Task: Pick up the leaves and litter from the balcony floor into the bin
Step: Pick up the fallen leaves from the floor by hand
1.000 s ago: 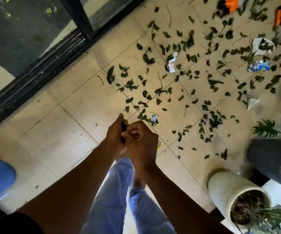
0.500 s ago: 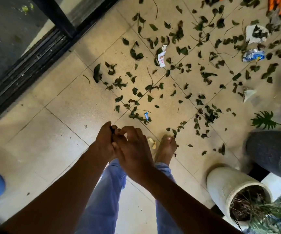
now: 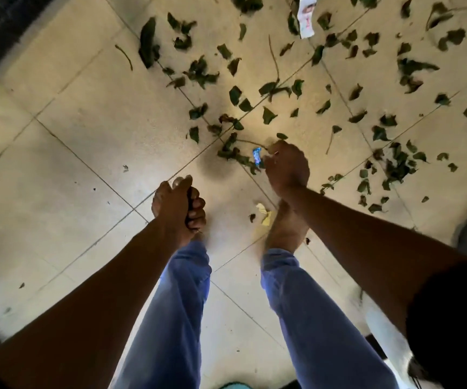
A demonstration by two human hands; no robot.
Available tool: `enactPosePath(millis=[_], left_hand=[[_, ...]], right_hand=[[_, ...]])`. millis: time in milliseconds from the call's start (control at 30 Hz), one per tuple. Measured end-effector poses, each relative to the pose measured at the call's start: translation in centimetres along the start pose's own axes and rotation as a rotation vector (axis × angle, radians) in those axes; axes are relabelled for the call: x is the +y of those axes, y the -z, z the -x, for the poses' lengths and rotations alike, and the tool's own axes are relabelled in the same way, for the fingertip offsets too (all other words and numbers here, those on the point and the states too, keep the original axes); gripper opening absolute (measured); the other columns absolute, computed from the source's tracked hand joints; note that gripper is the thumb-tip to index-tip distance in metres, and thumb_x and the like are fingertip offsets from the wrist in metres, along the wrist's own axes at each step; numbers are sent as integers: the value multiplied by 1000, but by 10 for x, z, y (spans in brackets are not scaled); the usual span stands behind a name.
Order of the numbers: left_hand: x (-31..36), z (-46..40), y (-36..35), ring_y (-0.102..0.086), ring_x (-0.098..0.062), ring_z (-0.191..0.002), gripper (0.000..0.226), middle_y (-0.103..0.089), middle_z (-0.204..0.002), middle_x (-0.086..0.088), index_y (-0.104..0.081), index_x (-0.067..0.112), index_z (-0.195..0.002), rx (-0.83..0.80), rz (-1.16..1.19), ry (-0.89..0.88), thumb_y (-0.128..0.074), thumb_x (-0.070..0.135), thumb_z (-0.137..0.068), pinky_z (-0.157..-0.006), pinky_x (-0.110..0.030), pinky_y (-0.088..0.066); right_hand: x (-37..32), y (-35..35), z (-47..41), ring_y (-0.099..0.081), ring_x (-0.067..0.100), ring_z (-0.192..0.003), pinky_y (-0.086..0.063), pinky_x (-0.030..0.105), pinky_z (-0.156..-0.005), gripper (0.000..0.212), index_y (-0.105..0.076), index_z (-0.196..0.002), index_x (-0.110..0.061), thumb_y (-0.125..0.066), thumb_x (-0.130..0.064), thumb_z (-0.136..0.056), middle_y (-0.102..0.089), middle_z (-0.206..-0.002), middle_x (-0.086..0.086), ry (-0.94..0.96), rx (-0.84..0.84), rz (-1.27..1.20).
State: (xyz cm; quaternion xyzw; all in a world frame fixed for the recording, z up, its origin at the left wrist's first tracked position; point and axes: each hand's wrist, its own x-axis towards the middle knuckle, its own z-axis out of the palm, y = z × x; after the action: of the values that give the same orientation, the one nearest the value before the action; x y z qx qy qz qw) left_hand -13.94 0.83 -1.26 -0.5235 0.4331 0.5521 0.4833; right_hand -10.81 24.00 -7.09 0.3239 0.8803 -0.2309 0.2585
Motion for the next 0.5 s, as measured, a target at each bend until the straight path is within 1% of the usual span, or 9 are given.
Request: enactPosePath(millis=[67,133,167,233,300,367,433,500], left_hand=[[-6,-11,2,-23,-10,-35,46,-34,-49,3,-38,22,-60,30,-53,-16,-47,39,-101,-35,-15,-19],[-9,-18,3,-22,-11,-38,49,-34,-52,2,-40,22,-55,55,-70,-31,-48,37,-101,-37,-15,-17],[-10,-20,2,-22,-11,-39,52,-35,-51,2,-41,21,-52,59,-66,-31,-48,36,-101,-39,-16,-15],[-12,-25,0,-22,-11,-41,57,-36,-51,2,-43,21,-48,57,-40,-17,-49,38,-102,-41,-17,-13],[-14,-28,0,-22,-10,-40,55,-36,-52,3,-43,22,-50,52,-28,2,-52,42,-101,-39,-17,-14],[-16,-33,1,-23,-9,-39,53,-35,-53,4,-42,22,-54,58,-33,32,-52,45,-101,-36,-16,-17],[-18,-35,-1,-23,-9,-38,53,-34,-54,3,-41,22,-55,74,-55,36,-52,46,-101,-35,-17,-17],[-21,-36,-2,-23,-10,-38,53,-35,-54,3,-41,21,-56,27,-107,4,-50,46,-101,-35,-17,-17]], right_hand=[[-4,-15,-17,-67,23,-103,-52,31,-76,30,-71,-111,-21,-67,-44,-92,-72,-108,2,40,20,74],[-11,-26,-26,-67,25,-102,-51,32,-72,37,-70,-109,-19,-67,-51,-90,-71,-106,3,59,22,156],[-14,-32,-29,-66,26,-102,-49,32,-71,36,-69,-108,-18,-67,-50,-91,-71,-105,4,54,21,170],[-18,-40,-32,-68,27,-100,-48,31,-70,29,-70,-104,-18,-64,-44,-93,-71,-103,5,38,19,151],[-22,-42,-29,-69,27,-94,-49,30,-69,21,-72,-100,-19,-61,-35,-92,-72,-99,4,40,3,124],[-22,-37,-24,-69,25,-87,-49,28,-67,17,-74,-93,-20,-62,-32,-88,-74,-93,0,25,-5,49],[-16,-27,-21,-68,22,-85,-50,27,-68,13,-73,-91,-24,-64,-32,-85,-74,-93,-3,-21,17,-62],[-2,-14,-23,-67,21,-87,-50,28,-70,14,-71,-95,-24,-61,-30,-87,-74,-97,-2,-68,86,-105]])
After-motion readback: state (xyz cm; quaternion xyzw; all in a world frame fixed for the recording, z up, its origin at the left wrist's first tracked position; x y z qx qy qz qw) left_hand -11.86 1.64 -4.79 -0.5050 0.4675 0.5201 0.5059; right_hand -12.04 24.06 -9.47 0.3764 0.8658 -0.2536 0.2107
